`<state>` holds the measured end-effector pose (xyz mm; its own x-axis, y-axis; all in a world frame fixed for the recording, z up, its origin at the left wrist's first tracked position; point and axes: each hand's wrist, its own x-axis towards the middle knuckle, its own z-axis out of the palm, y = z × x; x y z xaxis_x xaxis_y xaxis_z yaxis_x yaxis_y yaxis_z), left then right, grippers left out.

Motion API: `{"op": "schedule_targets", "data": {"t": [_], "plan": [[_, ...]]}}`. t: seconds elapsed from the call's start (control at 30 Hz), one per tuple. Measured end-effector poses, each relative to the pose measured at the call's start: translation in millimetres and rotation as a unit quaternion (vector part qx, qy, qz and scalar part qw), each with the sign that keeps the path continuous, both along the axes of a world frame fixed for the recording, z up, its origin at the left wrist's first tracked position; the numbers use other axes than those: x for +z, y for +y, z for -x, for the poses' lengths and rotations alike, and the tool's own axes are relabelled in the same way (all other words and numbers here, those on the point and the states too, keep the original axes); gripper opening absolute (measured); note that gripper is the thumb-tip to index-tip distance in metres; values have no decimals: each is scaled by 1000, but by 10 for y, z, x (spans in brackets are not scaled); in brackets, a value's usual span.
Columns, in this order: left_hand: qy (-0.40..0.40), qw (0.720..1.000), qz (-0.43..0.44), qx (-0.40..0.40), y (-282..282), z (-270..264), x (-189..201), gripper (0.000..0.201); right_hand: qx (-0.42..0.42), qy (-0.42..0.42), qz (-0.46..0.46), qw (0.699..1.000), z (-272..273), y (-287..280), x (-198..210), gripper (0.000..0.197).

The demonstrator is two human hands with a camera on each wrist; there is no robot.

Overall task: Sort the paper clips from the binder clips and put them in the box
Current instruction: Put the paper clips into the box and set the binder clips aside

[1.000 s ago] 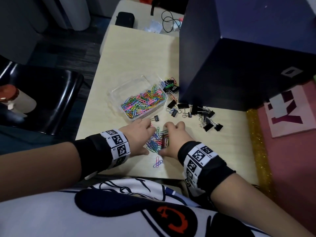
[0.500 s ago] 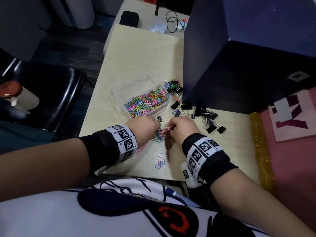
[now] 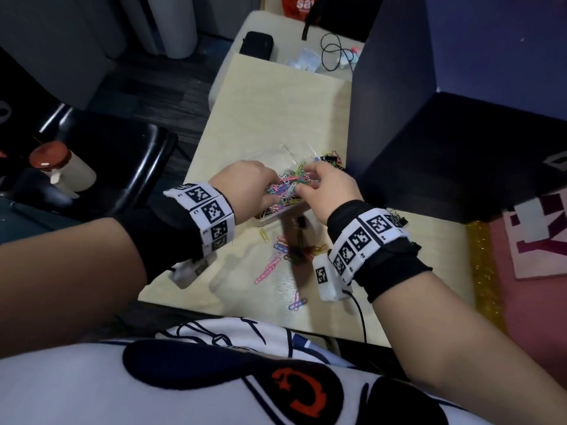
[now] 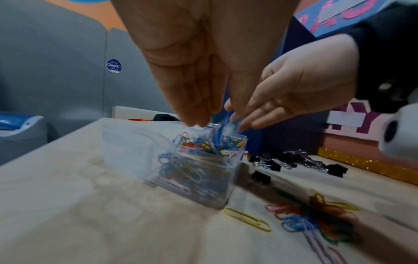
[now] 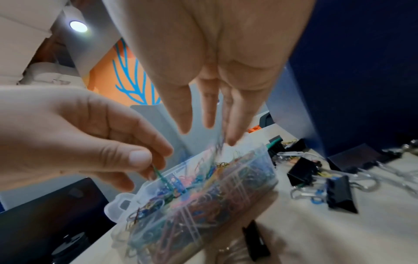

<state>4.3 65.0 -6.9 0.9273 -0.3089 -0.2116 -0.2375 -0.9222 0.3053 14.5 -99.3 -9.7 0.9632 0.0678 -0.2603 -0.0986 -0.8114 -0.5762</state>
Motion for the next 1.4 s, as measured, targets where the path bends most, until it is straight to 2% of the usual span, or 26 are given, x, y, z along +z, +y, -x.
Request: {"op": "schedule_targets", "data": {"t": [0.07,0.17,0.27,0.33,0.43,0.57,0.67,0.73,0.8,0.83,0.93,1.07,1.17,1.23,1.33,1.4], "plan": [[-10,1000,-2,-9,17,56,-9,38,14,5,53,998,25,-40,11,42],[-13,999,3,-53,-2,230,-16,30,6,24,97,995,140,-168,7,34],[61,987,-57,-136,-51,410,-126,30,45,130,178,975,307,-293,-69,35],[111,971,-120,-174,-79,492,-230,41,68,177,209,959,435,-346,-146,40],[122,959,-164,-196,-124,553,-364,55,77,174,193,963,623,-343,-260,44],[104,965,-135,-202,-204,562,-439,47,103,171,167,965,745,-289,-306,39],[74,970,-116,-199,-213,566,-448,45,101,208,204,951,860,-291,-263,60],[60,976,-104,-182,-183,576,-454,58,118,220,233,940,991,-262,-262,78],[69,974,-122,-178,-154,586,-461,75,117,193,224,948,1071,-217,-312,81],[75,971,-136,-183,-152,593,-472,77,108,179,204,956,1071,-193,-333,79],[92,971,-137,-174,-195,603,-501,67,77,163,154,971,965,-151,-370,77],[102,979,-106,-143,-253,577,-487,49,78,108,114,985,881,-158,-426,64],[102,978,-118,-136,-263,531,-462,34,125,102,111,981,881,-168,-464,81],[100,977,-128,-137,-266,517,-459,27,145,93,125,977,883,-152,-478,73],[101,977,-134,-132,-277,510,-461,22,152,58,127,978,845,-121,-487,37],[97,977,-138,-133,-297,508,-460,20,144,50,125,980,808,-125,-488,29]]}}
